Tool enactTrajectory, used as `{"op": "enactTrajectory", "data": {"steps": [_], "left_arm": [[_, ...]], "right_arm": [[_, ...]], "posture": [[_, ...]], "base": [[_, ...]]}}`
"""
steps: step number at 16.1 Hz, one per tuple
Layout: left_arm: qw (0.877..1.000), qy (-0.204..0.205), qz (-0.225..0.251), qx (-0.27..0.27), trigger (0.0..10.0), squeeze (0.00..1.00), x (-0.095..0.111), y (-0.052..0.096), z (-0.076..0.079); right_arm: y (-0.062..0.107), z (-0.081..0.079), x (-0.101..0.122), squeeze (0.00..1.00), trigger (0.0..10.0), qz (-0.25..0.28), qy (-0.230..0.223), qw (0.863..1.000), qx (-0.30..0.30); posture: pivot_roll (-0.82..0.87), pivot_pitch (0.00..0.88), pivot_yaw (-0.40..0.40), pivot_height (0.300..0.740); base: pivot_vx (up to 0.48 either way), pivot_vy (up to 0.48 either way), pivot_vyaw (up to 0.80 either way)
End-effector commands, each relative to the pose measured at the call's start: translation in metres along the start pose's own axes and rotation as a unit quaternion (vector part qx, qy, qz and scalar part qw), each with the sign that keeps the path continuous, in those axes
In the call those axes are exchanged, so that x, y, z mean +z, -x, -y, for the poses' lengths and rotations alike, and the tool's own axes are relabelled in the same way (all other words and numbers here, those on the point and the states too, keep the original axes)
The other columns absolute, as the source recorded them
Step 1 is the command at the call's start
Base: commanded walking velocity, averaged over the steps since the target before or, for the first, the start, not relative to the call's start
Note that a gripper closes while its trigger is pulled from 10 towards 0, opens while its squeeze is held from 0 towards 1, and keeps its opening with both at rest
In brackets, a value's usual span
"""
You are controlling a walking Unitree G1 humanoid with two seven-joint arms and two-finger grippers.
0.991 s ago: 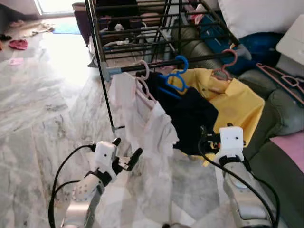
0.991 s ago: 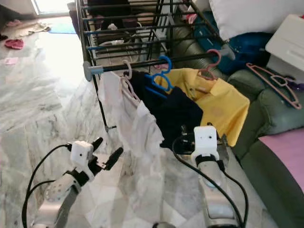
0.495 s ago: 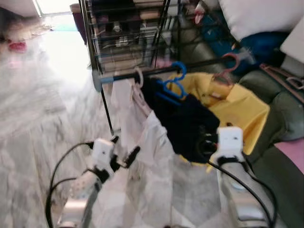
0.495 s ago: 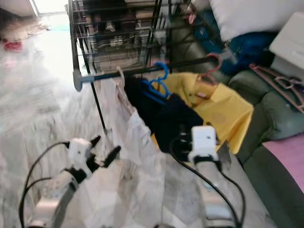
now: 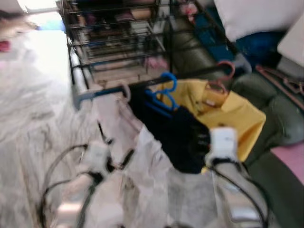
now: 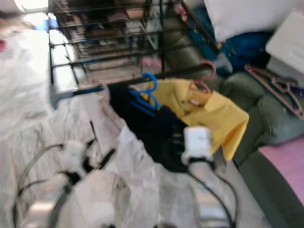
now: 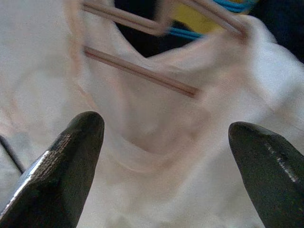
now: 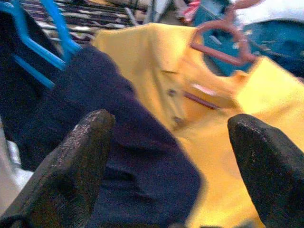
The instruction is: Hang hanger
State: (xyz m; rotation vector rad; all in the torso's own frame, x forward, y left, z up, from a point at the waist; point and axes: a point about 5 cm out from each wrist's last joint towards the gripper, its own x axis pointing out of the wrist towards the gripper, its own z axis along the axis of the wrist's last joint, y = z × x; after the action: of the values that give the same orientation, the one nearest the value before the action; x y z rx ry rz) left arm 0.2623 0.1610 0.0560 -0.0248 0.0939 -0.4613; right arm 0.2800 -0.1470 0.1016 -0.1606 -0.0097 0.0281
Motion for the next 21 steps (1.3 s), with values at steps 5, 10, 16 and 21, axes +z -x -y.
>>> {"op": "enactTrajectory", "data": {"steps": [5, 10, 16, 21], "left_arm": [[0.999, -0.026, 0.027, 0.029, 10.0, 0.0, 0.011, -0.003, -0.001], [0.998, -0.034, 0.026, 0.037, 10.0, 0.0, 0.013, -0.003, -0.003], [0.998, -0.043, 0.025, 0.035, 10.0, 0.0, 0.015, 0.002, -0.005], [0.998, -0.048, 0.025, 0.04, 10.0, 0.0, 0.017, 0.004, -0.007]], "right_arm": [[0.001, 0.01, 0.002, 0.0, 10.0, 0.006, 0.021, 1.0, 0.007], [-0.012, 0.006, 0.017, 0.0, 10.0, 0.02, 0.031, 0.993, 0.109], [-0.046, 0.024, 0.025, 0.0, 10.0, -0.001, 0.084, 0.975, 0.208], [-0.068, 0.011, 0.04, 0.0, 10.0, 0.007, 0.084, 0.954, 0.286]], "posture": [[-0.11, 0.18, -0.018, 0.74], [-0.11, 0.196, -0.012, 0.74], [-0.09, 0.221, -0.005, 0.74], [-0.06, 0.218, -0.009, 0.74]], "base": [[0.0, 0.0, 0.0], [0.0, 0.0, 0.0], [0.0, 0.0, 0.0], [0.0, 0.0, 0.0]]}}
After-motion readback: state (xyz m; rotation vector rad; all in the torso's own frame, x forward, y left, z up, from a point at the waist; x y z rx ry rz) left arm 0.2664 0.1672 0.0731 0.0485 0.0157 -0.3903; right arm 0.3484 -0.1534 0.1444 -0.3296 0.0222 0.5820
